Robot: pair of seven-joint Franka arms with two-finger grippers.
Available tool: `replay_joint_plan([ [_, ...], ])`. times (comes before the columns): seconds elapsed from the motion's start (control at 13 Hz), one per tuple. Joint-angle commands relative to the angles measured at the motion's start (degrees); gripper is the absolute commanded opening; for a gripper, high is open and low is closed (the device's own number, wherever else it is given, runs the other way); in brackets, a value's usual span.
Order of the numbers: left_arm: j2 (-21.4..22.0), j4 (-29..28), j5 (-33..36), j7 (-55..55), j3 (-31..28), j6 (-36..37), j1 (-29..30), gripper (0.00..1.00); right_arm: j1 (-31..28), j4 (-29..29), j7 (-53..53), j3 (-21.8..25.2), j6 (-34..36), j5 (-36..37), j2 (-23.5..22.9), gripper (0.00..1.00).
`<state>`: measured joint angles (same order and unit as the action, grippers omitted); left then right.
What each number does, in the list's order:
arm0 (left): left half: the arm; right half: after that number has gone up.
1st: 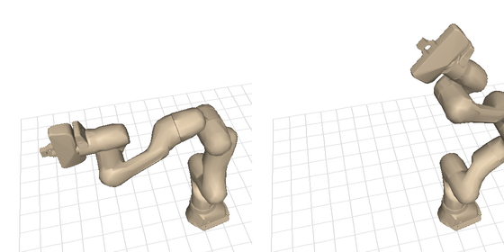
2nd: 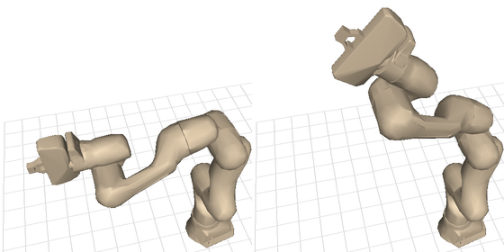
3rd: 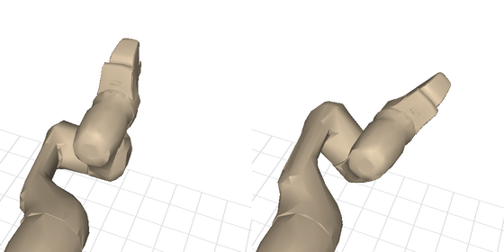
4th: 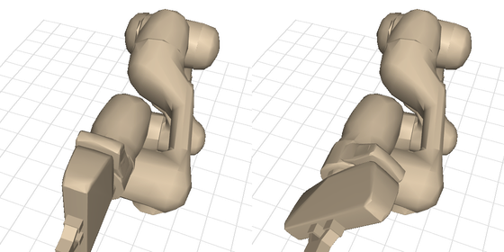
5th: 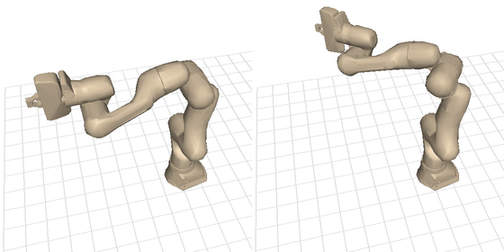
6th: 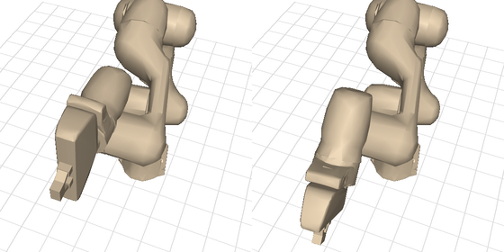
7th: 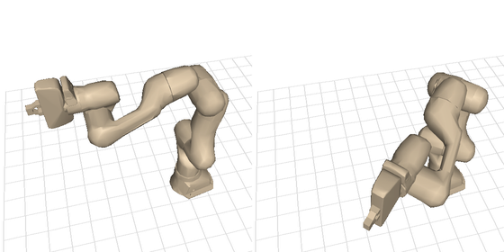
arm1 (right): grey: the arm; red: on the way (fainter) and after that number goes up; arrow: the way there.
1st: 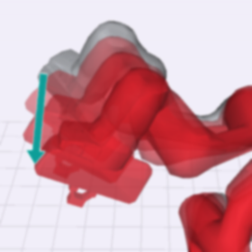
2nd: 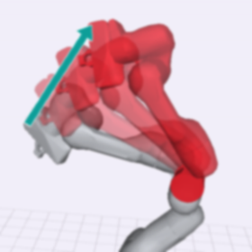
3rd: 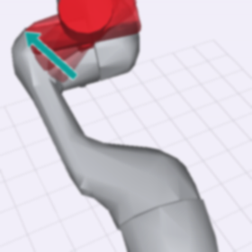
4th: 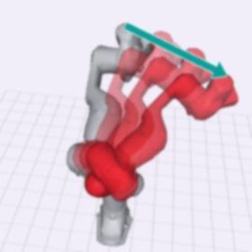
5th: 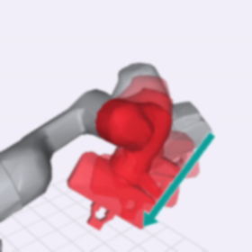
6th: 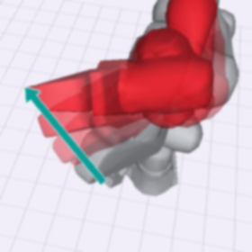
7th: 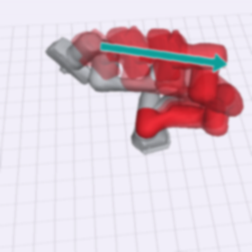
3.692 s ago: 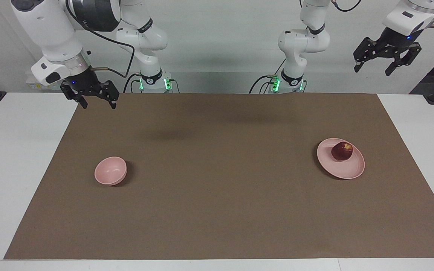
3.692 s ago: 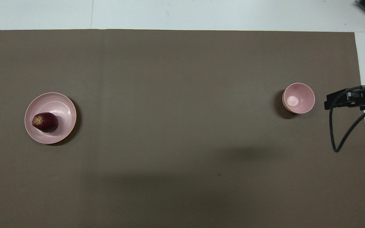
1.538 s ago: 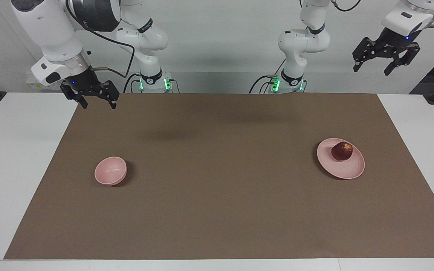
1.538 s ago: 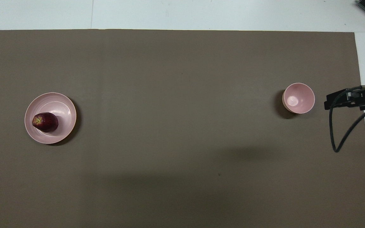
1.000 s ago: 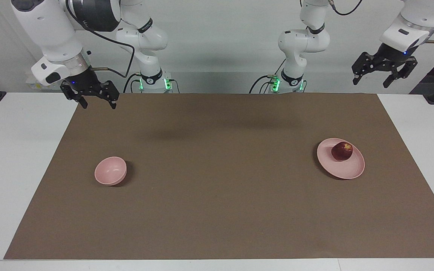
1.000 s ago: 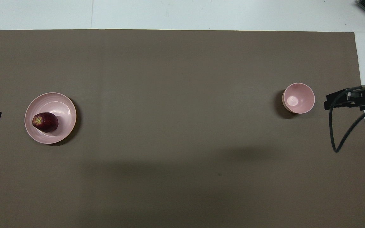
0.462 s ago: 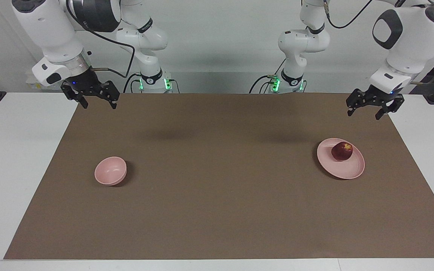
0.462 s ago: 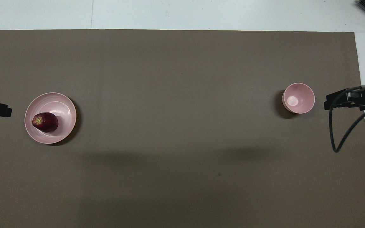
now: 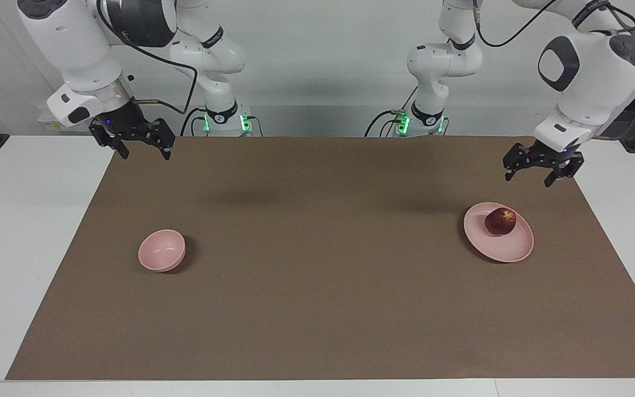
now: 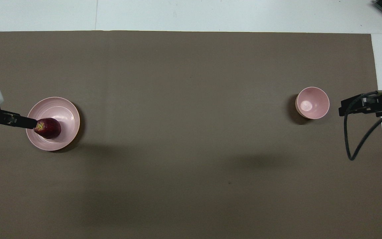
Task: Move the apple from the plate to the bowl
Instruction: 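Reach the left gripper down to the red apple on the plate, then close the left gripper on the red apple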
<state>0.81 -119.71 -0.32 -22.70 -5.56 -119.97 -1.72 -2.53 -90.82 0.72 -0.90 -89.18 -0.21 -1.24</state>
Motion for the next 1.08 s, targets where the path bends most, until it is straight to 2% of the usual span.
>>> replay_joint_plan([
  [0.0, -2.9, -3.33, -0.99, -1.39, 0.2, -7.35, 0.66, 1.0, -0.28, -1.21, -1.25, -0.41, 0.58, 0.21, 1.42, 1.0],
  [0.31, -6.16, -4.12, -1.08, -1.3, 0.2, -14.14, 1.89, 1.0, -0.37, -1.29, -1.33, -0.33, 0.58, 0.21, 1.33, 1.0],
  [0.62, -6.34, -6.93, -1.17, -1.21, 0.2, -14.76, 2.68, 1.0, -0.55, -0.94, -0.9, -0.33, 0.58, 0.21, 1.24, 1.0],
  [0.69, -6.34, -6.94, -1.17, -1.12, 0.2, -14.68, 2.69, 0.88, -0.81, -1.03, -0.81, -0.33, 0.84, 0.21, 1.24, 1.0],
  [1.0, -6.17, -6.85, -1.17, -1.21, 0.2, -13.71, 2.69, 0.1, -1.25, -0.94, -1.42, -0.15, 1.37, 1.26, 1.41, 1.0],
])
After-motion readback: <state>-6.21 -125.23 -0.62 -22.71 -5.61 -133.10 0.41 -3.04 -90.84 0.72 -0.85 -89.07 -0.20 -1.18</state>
